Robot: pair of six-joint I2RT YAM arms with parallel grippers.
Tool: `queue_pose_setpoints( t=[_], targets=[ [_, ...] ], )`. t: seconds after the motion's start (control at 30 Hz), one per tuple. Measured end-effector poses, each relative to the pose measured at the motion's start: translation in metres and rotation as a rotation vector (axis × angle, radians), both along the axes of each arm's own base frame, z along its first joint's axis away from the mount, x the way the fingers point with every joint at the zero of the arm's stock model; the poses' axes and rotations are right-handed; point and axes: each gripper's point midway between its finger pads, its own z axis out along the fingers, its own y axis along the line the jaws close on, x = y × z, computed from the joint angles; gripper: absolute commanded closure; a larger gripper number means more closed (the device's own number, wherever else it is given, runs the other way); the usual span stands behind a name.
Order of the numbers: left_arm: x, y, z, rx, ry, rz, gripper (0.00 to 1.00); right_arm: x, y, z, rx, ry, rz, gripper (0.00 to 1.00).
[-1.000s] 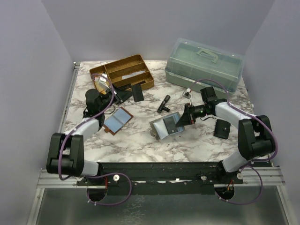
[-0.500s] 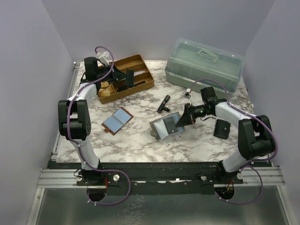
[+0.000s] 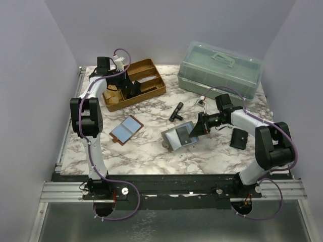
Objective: Take the credit cards out of the card holder
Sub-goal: Place the credit card in the storage box.
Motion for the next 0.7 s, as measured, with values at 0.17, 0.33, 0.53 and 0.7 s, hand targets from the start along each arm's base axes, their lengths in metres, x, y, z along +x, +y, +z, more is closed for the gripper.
queue_pose_setpoints(
  t=[0.17,0.33,0.53,0.7],
  targets=[
    [0.002,0.004,-0.012,0.078,-0.005,-0.031,1.0,0.0,0.0,-0.003,-0.002,0.01,0.0,0.99],
    [0.007,-0.003,-0.016,0.181,-0.036,-0.045,1.0,0.0,0.0,-0.005,-0.005,0.018,0.0,0.99],
    [0.005,-0.034,-0.03,0.377,-0.08,-0.075,1.0,0.0,0.0,-0.006,-0.005,0.017,0.002,0.99],
    [0.001,-0.054,-0.04,0.545,-0.128,-0.088,1.0,-0.001,0.0,-0.006,-0.006,0.02,0.003,0.99]
  ],
)
